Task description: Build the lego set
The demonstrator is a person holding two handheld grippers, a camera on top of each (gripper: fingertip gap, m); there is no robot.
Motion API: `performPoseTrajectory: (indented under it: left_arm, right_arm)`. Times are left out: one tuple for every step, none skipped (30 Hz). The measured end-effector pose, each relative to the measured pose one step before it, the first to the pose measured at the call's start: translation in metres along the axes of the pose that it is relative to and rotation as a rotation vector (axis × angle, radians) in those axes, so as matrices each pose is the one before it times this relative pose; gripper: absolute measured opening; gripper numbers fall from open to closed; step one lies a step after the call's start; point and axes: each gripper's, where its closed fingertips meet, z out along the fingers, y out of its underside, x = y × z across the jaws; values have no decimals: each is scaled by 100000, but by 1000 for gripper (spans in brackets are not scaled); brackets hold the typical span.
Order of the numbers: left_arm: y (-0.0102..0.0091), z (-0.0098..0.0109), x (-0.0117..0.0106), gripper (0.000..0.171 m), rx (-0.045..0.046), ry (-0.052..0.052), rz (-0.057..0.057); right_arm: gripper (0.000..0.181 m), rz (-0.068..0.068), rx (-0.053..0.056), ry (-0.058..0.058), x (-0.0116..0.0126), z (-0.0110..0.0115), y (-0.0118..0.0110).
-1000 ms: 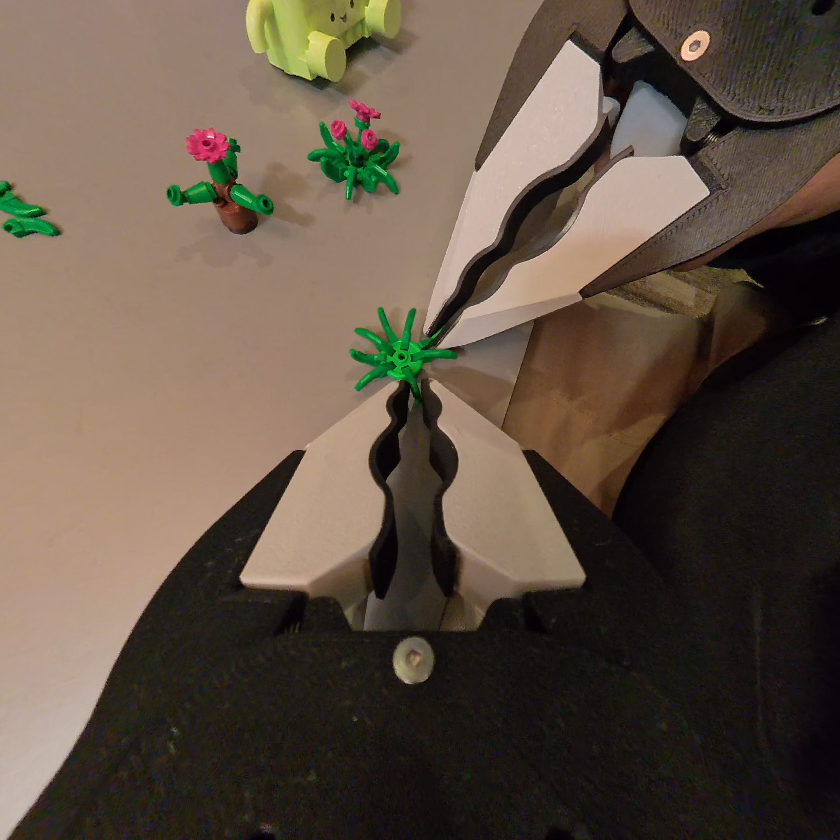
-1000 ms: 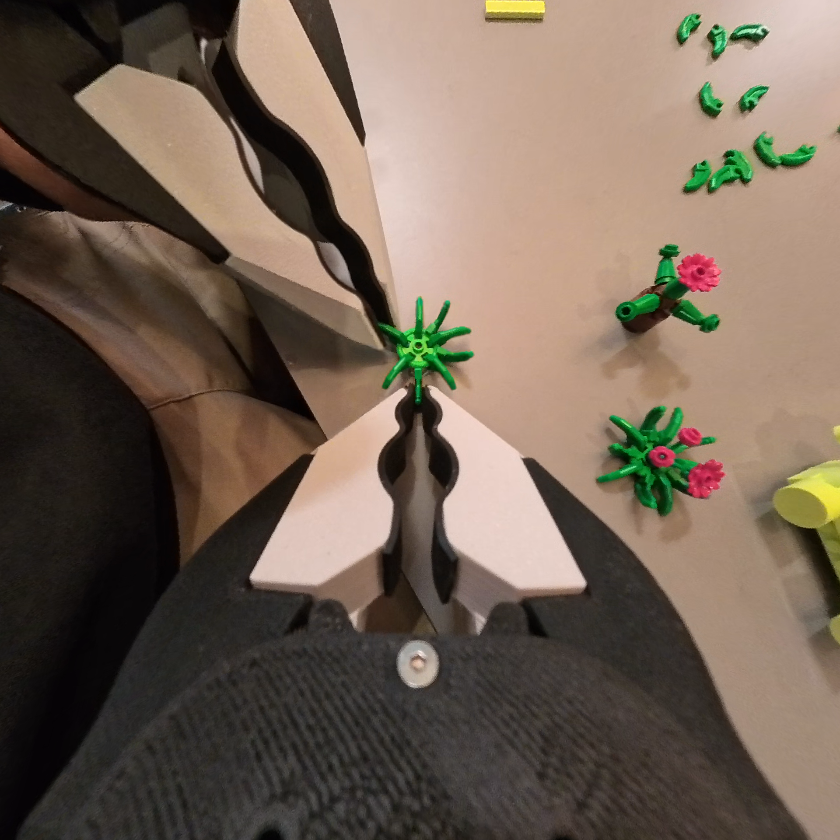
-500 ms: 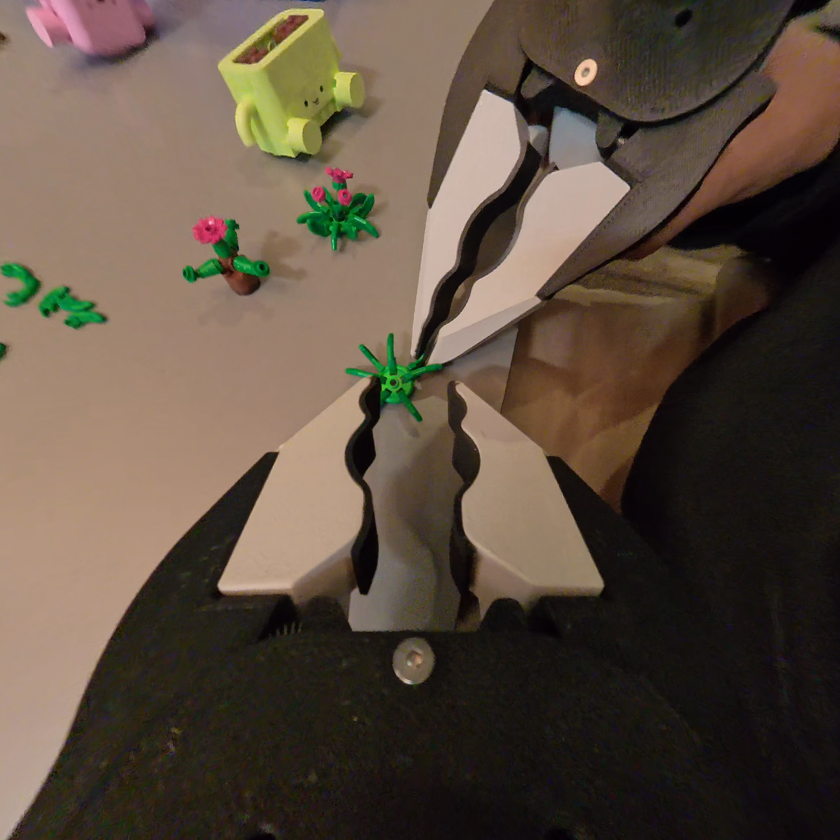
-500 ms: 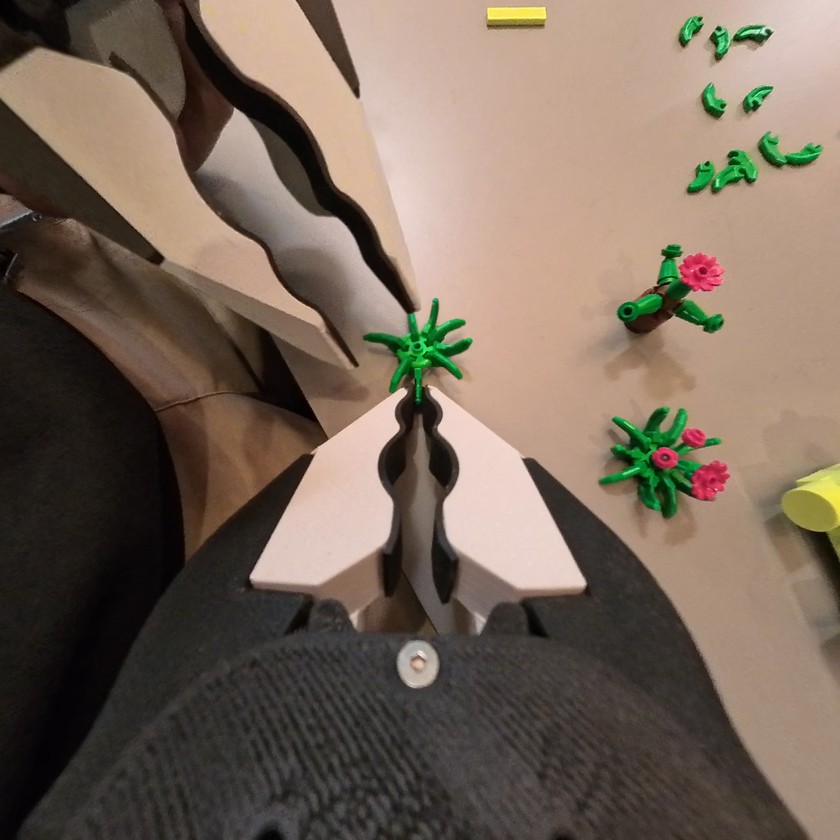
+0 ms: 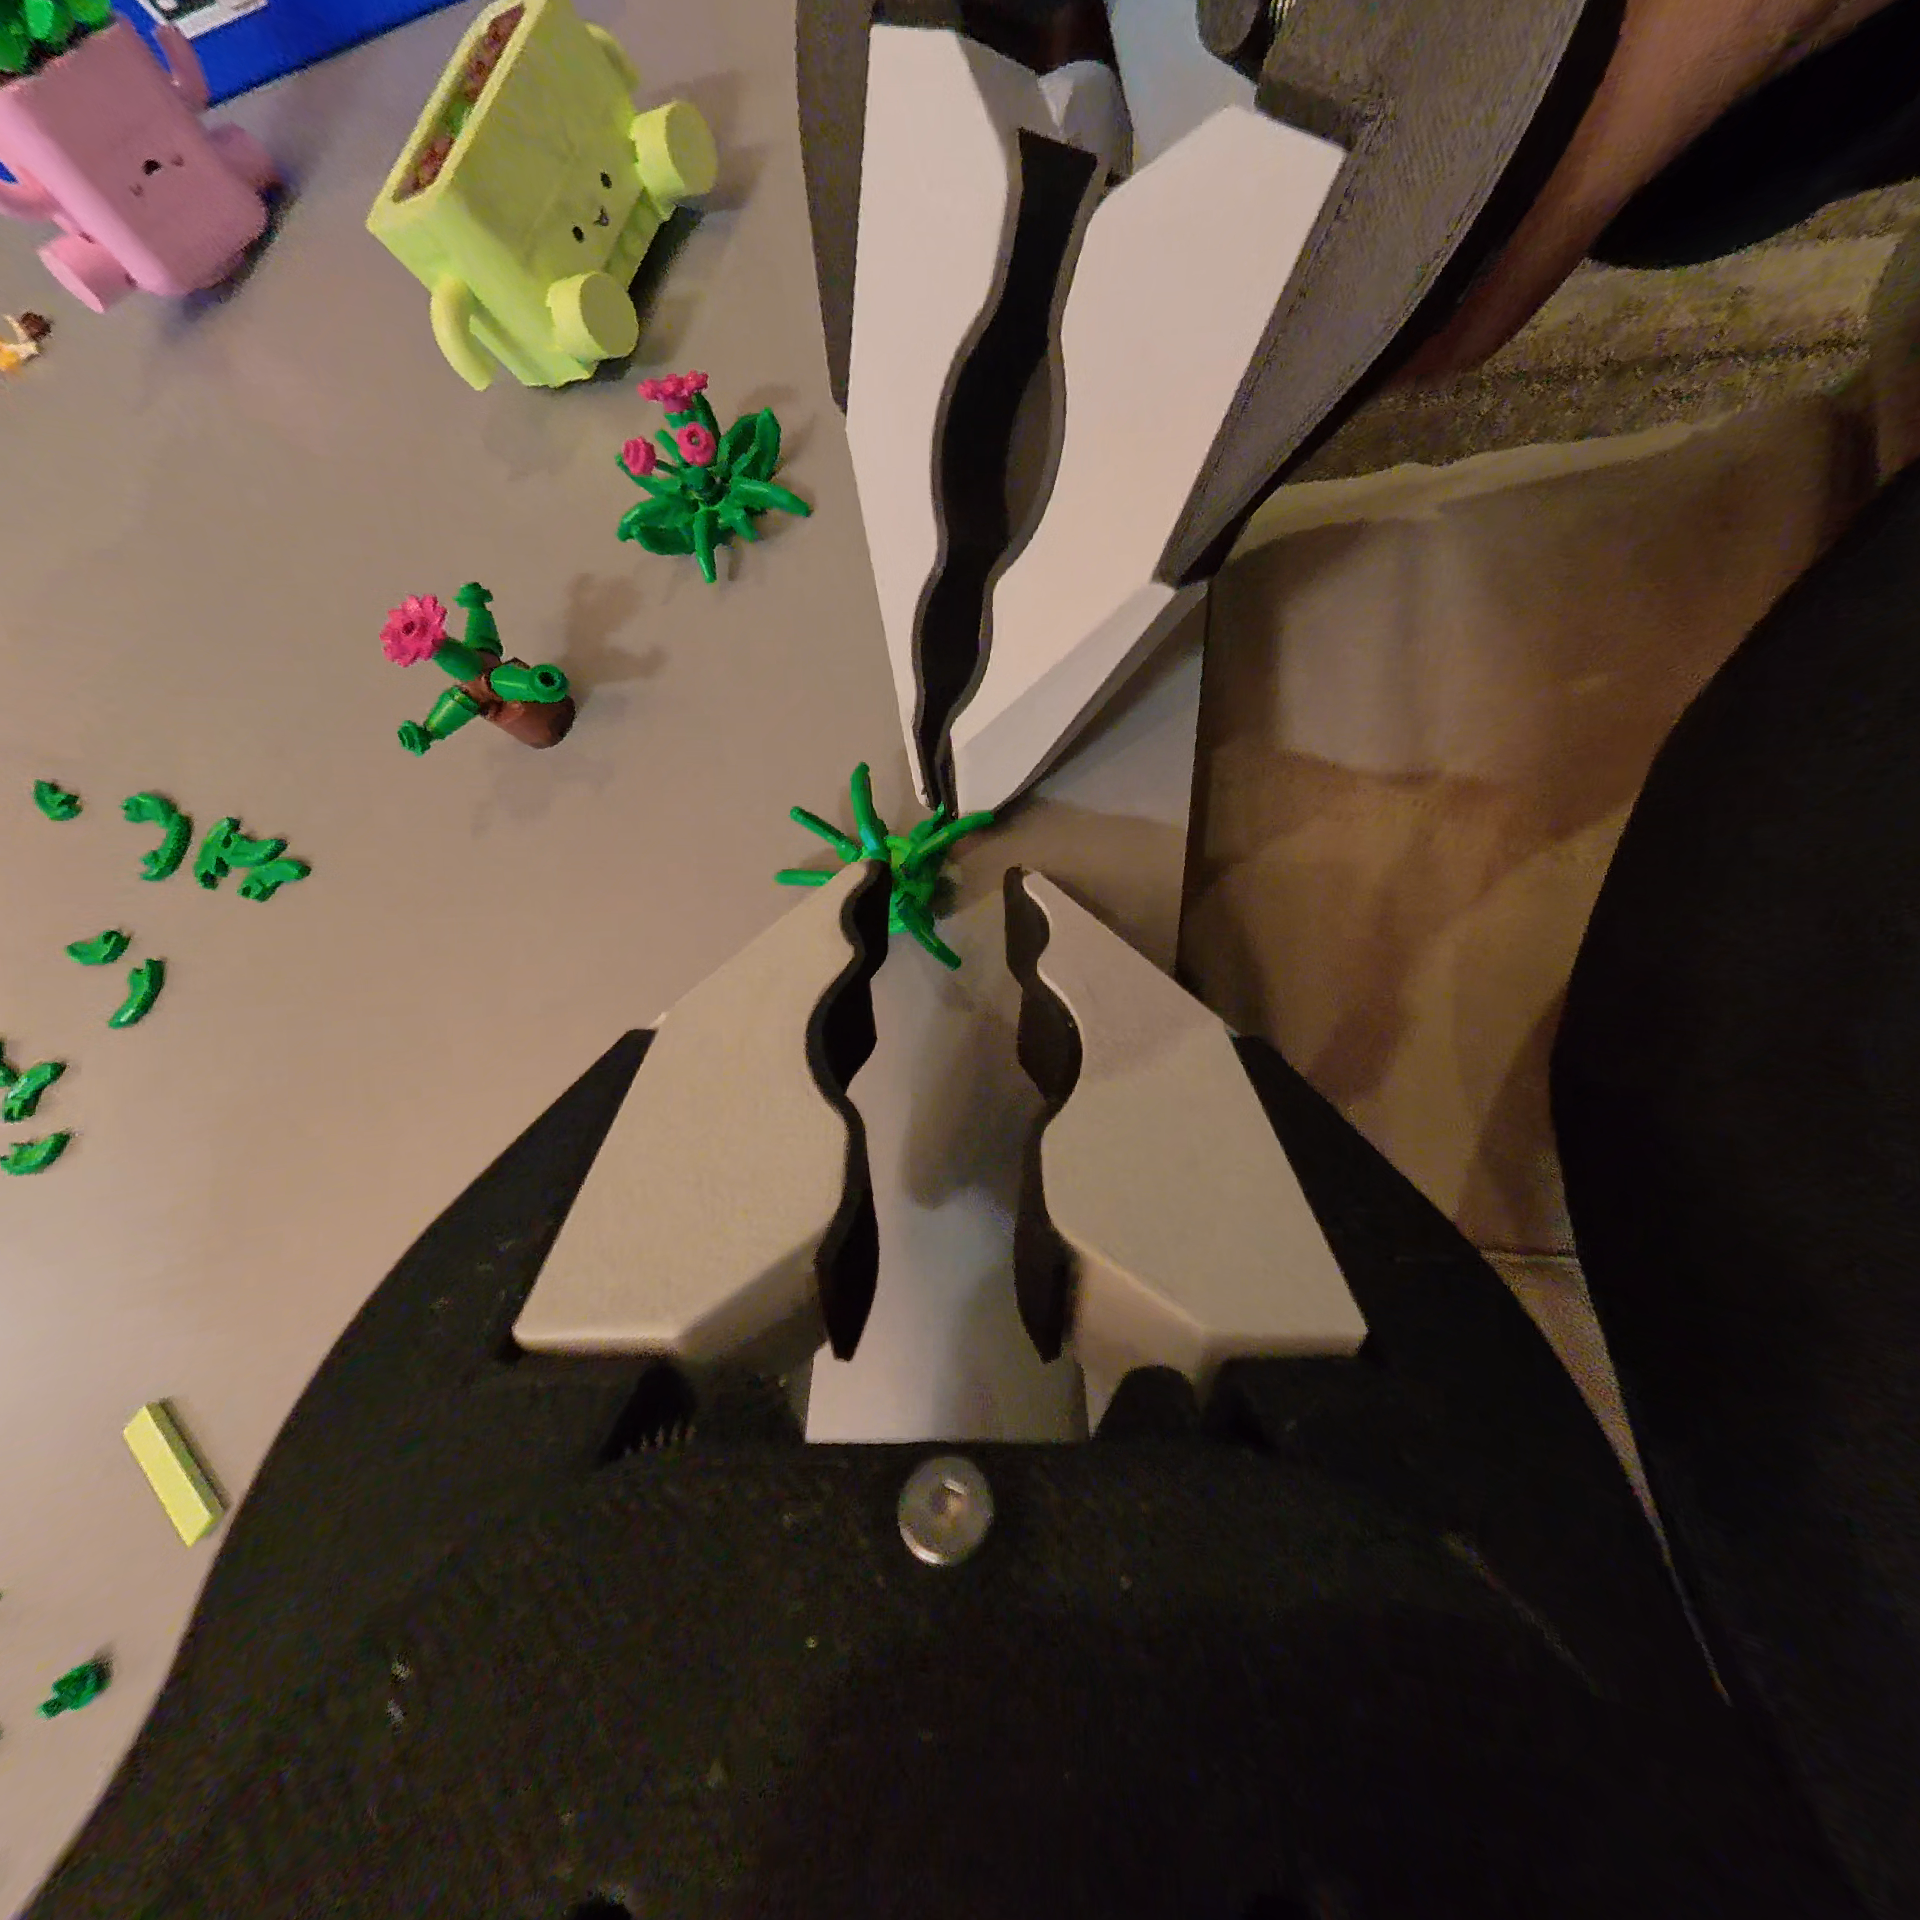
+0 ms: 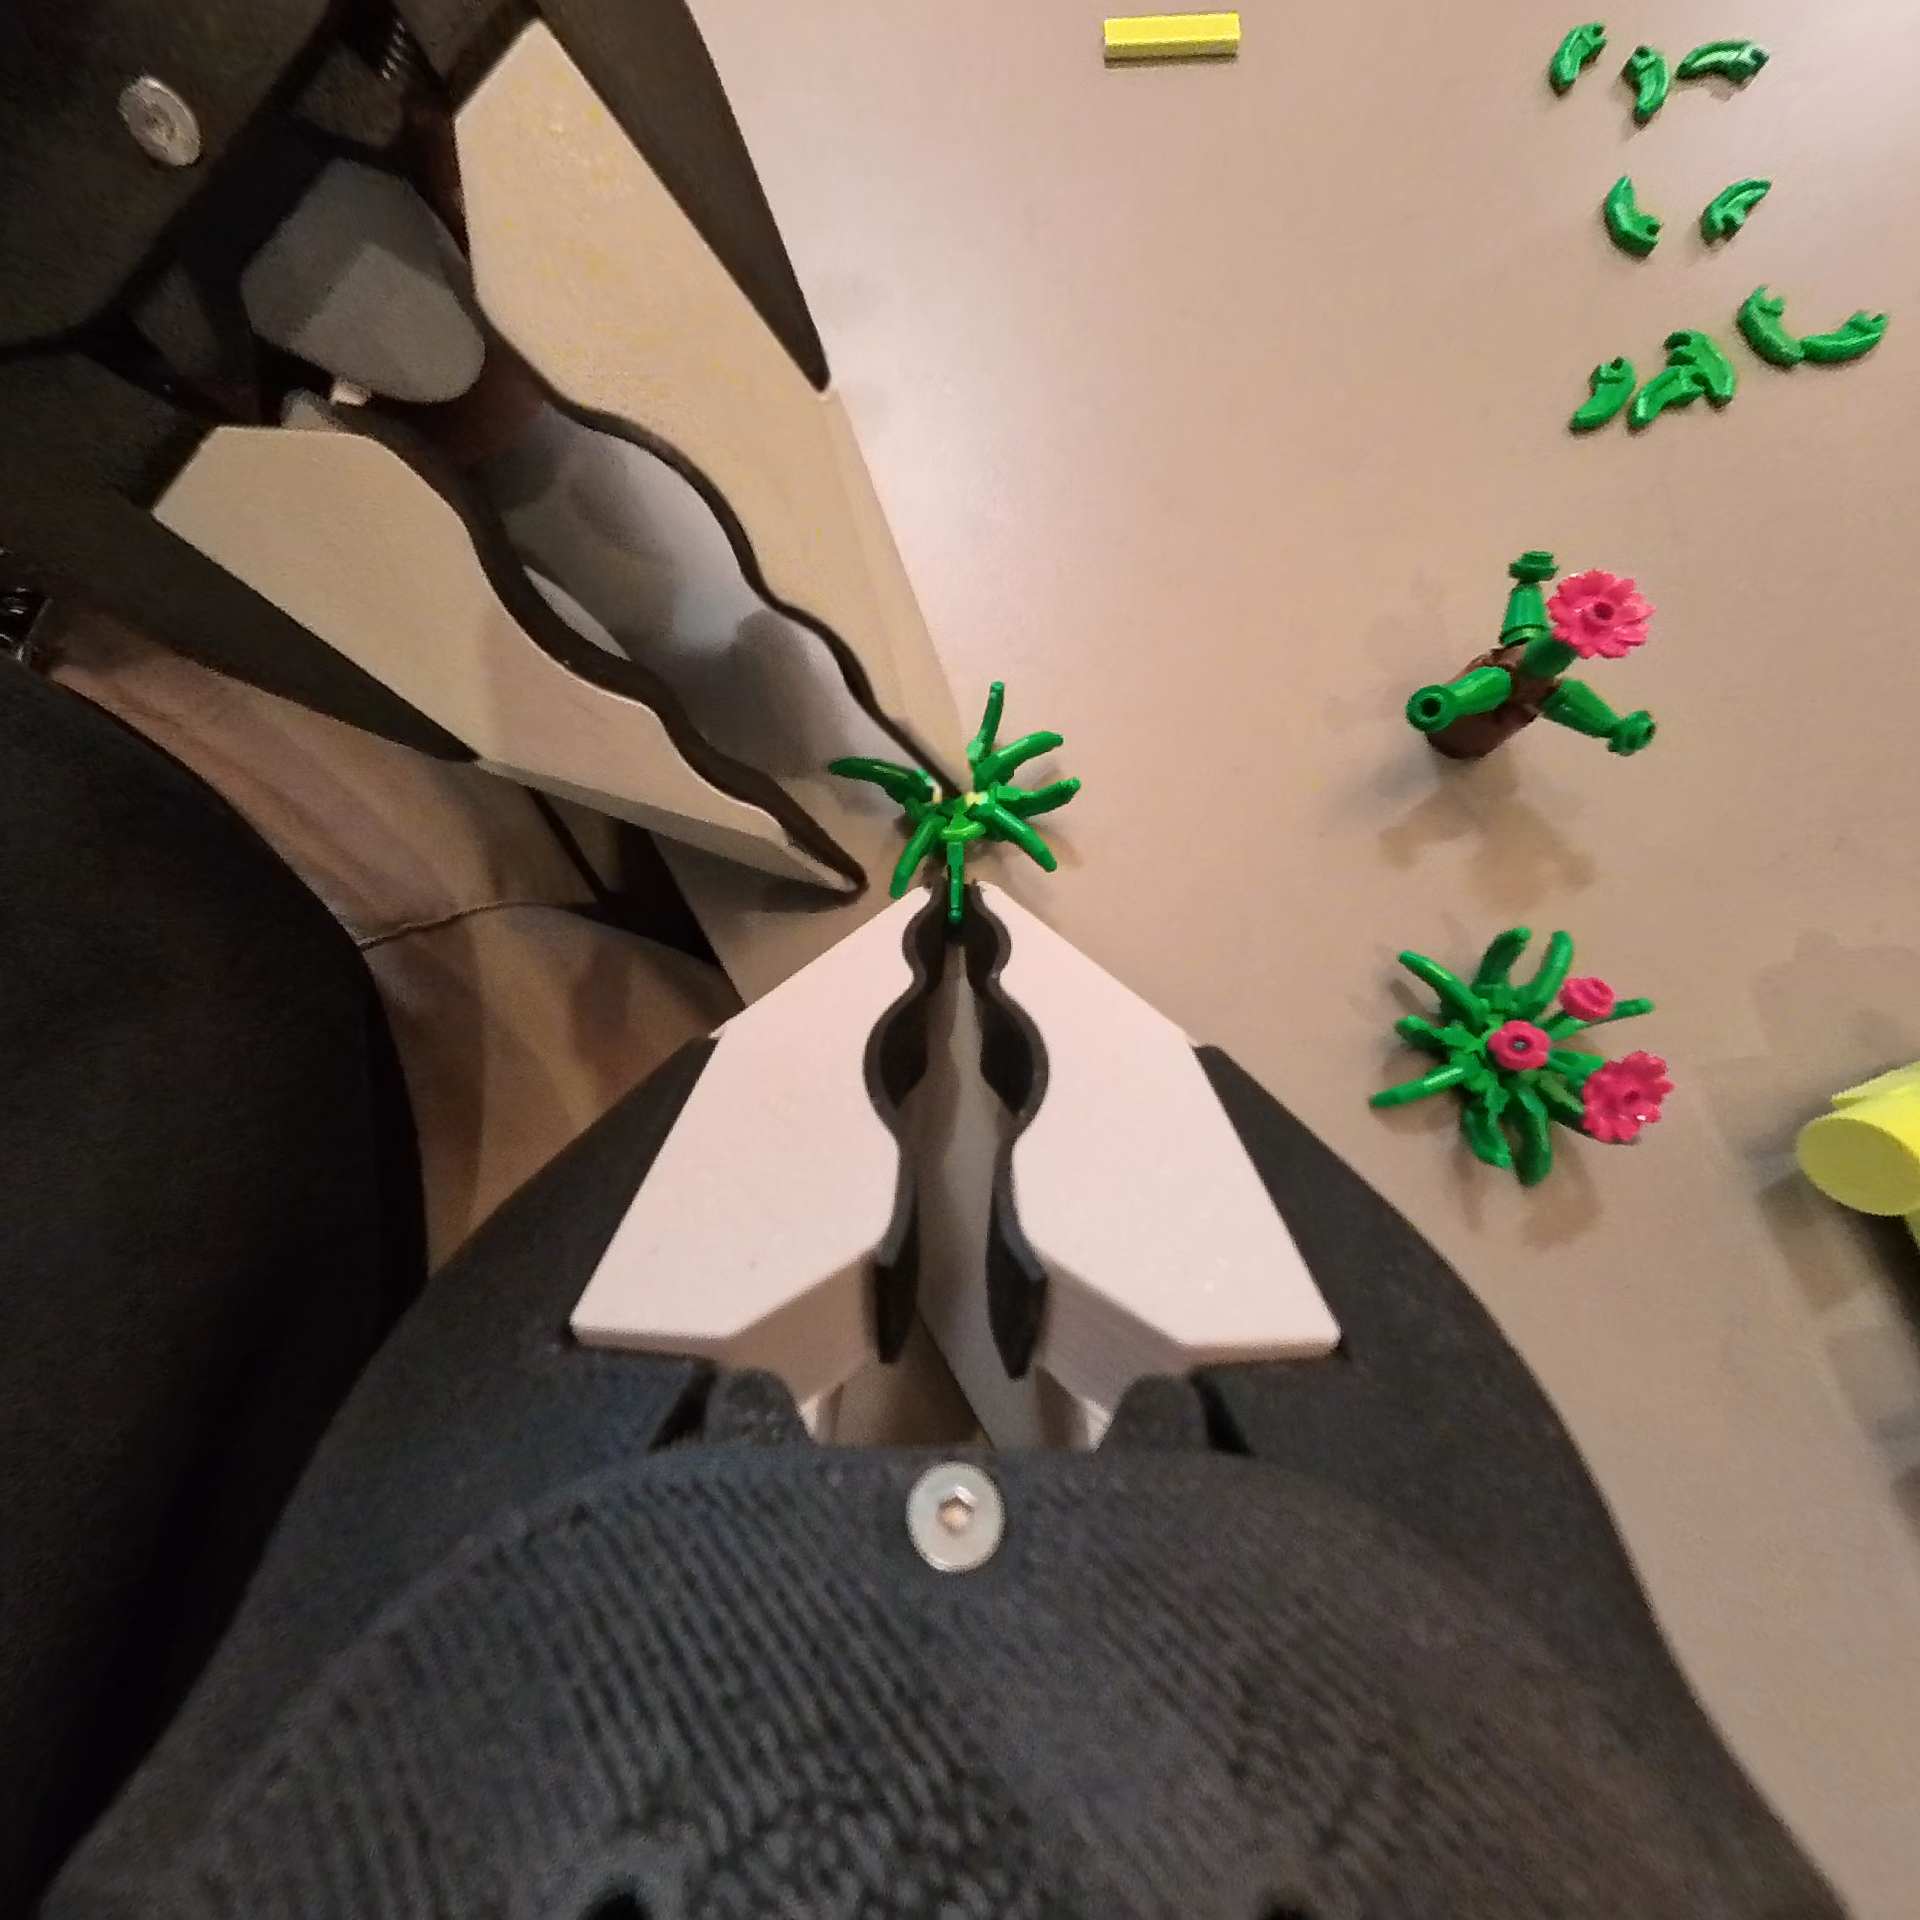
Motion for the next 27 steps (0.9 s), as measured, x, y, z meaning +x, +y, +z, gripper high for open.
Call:
performPoseTrajectory:
  left_arm:
    - [24,70,-54,21,-833,135,245]
    - [13,39,-97,21,-708,-53,31]
    - [10,14,-37,21,-674,429,-64]
    - [12,-1,-75,19,-774,231,-378]
    - [25,-7,-76,17,-718,171,-381]
    - [2,2,-18,17,-490,384,-283]
    - [7,-7,-60,17,-349,-93,-244]
    - [12,16,-64,17,-144,-411,-133]
    - [39,26,-77,17,-167,-575,102]
    - [74,25,14,15,-371,-66,206]
    - [15,3,-32,14,-57,-292,-93]
    - [-13,0,-41,13,-30,-308,-37]
    - [21,8,-57,11,-173,-343,-8]
    - [10,5,-32,11,-64,-289,21]
    - [10,9,-32,10,-100,-268,-15]
    - [-5,13,-21,10,43,-213,17]
    - [11,11,-5,10,8,-142,52]
    - [2,5,-11,10,-17,-246,-1]
    - [-12,10,-16,10,10,-164,-77]
    - [6,-3,1,10,-3,-10,-152]
    - [-6,7,6,10,47,30,-218]
    - [11,0,-4,10,55,114,-246]
    - [5,11,3,10,-16,136,-356]
    - [2,2,-3,10,-45,118,-336]
    - [0,-2,8,10,-79,101,-227]
    - [12,2,-4,10,-119,37,-147]
    - [9,4,4,10,-133,17,-188]
  right_arm:
    - [1,-4,-116,61,11,6,16]
    - [1,-46,-115,122,22,-1,9]
    - [1,7,58,-41,13,-6,-12]
    - [1,122,127,-159,-2,-10,-27]
    - [1,192,215,-171,1,1,-31]
    - [1,248,173,-196,14,2,-16]
    - [1,188,123,-172,2,9,-5]
    - [1,92,138,-97,12,18,-15]
    - [1,49,94,-22,23,1,-9]
    - [1,75,56,-46,8,8,2]
    - [1,73,76,-70,14,0,-7]
    - [1,155,65,-161,6,5,3]
    - [1,228,118,-217,3,7,-3]
    - [1,255,168,-250,-6,3,-3]
    - [1,215,118,-242,-2,-8,-3]
    - [1,175,104,-166,2,0,4]
    - [1,14,51,-99,-5,2,-6]
    - [1,-243,41,-1,-5,-7,-8]
    - [1,-723,40,131,-23,-1,-10]
    - [1,-1287,-34,250,-28,-2,-2]
    - [1,-1475,-89,521,-6,-8,-8]
    - [0,-1222,-113,544,-8,1,-5]
    - [0,-1009,-112,499,0,-5,-2]
    - [0,-735,-31,310,-4,1,-14]
    - [0,-739,110,83,-12,-1,-8]
    - [0,-1074,325,-121,-37,-12,-14]
    - [0,-1458,559,-386,-77,-20,-24]
